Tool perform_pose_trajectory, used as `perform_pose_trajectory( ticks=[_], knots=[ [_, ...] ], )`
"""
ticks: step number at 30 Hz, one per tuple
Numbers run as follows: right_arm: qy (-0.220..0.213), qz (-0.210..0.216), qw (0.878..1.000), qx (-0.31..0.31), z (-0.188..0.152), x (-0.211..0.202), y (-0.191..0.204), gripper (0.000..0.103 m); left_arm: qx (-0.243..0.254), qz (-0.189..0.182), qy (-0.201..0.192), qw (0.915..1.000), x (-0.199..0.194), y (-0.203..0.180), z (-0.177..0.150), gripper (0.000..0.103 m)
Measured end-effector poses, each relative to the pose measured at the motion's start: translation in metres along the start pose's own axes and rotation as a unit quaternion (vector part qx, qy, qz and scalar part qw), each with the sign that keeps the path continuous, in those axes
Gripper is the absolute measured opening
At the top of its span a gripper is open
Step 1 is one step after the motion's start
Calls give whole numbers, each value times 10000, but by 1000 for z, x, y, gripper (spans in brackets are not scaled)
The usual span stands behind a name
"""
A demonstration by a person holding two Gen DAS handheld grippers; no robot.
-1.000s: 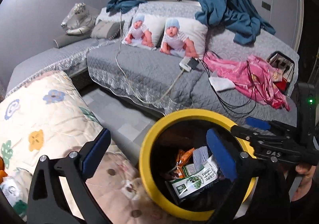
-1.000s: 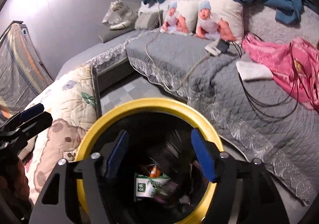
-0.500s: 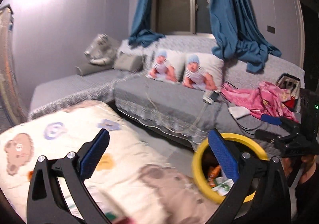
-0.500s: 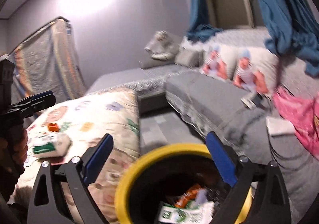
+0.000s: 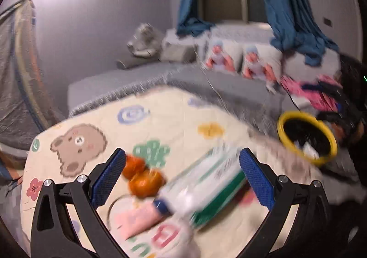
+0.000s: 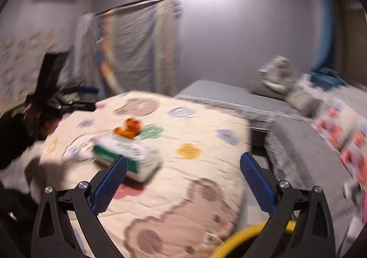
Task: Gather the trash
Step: 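Move both open tools back over the remaining trash on the bed, then grasp the pink tube with the left tool while the right tool grasps the white-green wipe pack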
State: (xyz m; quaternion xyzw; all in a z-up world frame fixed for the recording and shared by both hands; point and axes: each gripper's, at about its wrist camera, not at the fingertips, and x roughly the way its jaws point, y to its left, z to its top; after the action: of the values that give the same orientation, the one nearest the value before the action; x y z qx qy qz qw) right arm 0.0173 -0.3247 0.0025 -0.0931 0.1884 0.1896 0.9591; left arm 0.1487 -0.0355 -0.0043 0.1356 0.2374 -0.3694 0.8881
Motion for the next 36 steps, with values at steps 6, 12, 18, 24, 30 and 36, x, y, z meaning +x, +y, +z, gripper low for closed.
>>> perform_pose_trajectory(
  ticks=[6,12,18,24,30,36],
  knots=[
    [451,584,9947,-715,12,50,35,95,540,-511,762,9943,7,26,-45,95],
    [996,1036,9809,-1311,16,93,59,95,807,-1101,1345,9815,31,41,-71,95],
    [1419,1250,9658,-1773,21,131,74,95,751,-1597,1705,9694,63,61,-76,94],
    [1686,1495,9503,-2148,22,158,86,94,780,-1879,1990,9586,92,70,-77,94],
    [2050,1779,9367,-2211,21,189,88,87,623,-2012,2213,9522,116,79,-82,93],
    [2378,2052,9280,-2004,18,203,87,82,583,-1933,2304,9519,126,83,-85,76]
  ],
)
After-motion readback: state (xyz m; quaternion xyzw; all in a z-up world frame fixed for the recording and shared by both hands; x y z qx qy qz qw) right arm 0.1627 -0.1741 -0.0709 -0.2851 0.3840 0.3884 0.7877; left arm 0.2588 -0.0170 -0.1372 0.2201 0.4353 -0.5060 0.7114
